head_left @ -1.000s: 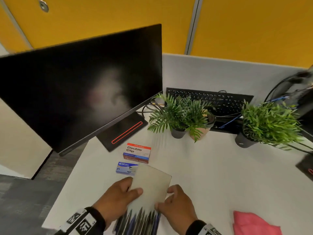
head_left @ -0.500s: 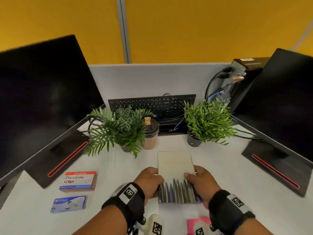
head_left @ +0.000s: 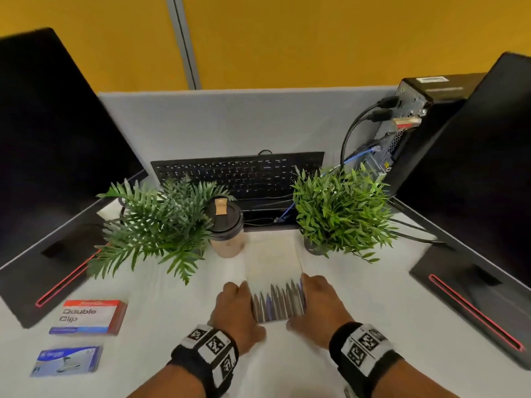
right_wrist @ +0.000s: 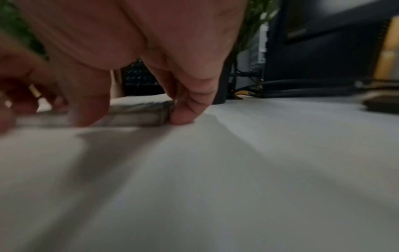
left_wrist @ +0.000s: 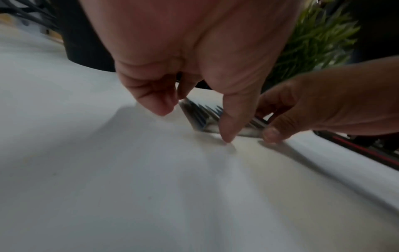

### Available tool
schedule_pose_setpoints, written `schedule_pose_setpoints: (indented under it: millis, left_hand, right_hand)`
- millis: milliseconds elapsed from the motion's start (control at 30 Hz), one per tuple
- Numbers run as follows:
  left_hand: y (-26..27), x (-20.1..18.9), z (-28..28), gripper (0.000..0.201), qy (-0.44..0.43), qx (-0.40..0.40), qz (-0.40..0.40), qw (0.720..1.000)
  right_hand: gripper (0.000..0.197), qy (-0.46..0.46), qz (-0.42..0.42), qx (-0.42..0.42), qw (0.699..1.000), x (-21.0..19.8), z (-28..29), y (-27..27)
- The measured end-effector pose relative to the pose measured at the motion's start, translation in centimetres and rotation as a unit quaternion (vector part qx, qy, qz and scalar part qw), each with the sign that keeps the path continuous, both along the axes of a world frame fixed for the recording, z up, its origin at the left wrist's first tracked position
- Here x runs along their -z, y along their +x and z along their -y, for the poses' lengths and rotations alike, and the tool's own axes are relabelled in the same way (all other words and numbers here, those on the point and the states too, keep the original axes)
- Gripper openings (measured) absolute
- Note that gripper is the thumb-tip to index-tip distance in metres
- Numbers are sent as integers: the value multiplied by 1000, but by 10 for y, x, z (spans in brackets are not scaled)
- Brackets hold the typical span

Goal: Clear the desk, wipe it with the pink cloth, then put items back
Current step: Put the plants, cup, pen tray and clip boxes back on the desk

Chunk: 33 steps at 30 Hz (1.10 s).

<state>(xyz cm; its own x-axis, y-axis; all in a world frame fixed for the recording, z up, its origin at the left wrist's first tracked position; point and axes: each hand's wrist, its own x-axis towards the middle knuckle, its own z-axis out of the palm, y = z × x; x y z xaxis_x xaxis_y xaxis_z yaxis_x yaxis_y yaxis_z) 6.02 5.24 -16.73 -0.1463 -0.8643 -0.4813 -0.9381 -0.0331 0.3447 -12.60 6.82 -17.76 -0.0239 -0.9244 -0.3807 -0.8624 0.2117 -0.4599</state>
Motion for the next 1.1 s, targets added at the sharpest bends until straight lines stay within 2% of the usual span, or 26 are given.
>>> schedule_pose_setpoints:
  millis: [67,167,400,600,733,833,933,1000,1033,1100]
  left_hand:
    - [-4,4,4,53,-19,4,2,1000]
    - [-9,5,14,46,-31,-13,-10,999]
    - [-10,14,26,43,-38,-35,-49,997]
    - [-11,21,29,41,-50,-45,-61,996]
    - [-12,19,29,38,-52,-54,-56,996]
    - [-13,16,26,41,-44,-58,-54,996]
    - [-12,10,19,57,-44,-61,-40,996]
    - [-2,3,7,71,-53,-77,-47,995]
    - [7,-2,-1,72,-70,-87,-54,992]
    - [33,-13,-17,57,-122,-97,-64,986]
  right_hand:
    - [69,-24,-4,-12,1000,7,2,-1]
    - [60,-47,16,9,999,10,10,-4]
    - [71,-45,40,30,998,15,25,-8]
    - [64,-43,57,52,996,17,29,-8]
    - [73,-32,51,53,997,17,31,-9]
    - [72,-26,56,54,997,13,28,-8]
    - [83,-49,60,74,994,3,17,-10]
    - [73,-83,33,75,993,-10,7,-9]
    - [58,-99,18,63,993,-18,0,-3]
    - [26,-118,5,14,993,-36,-12,20]
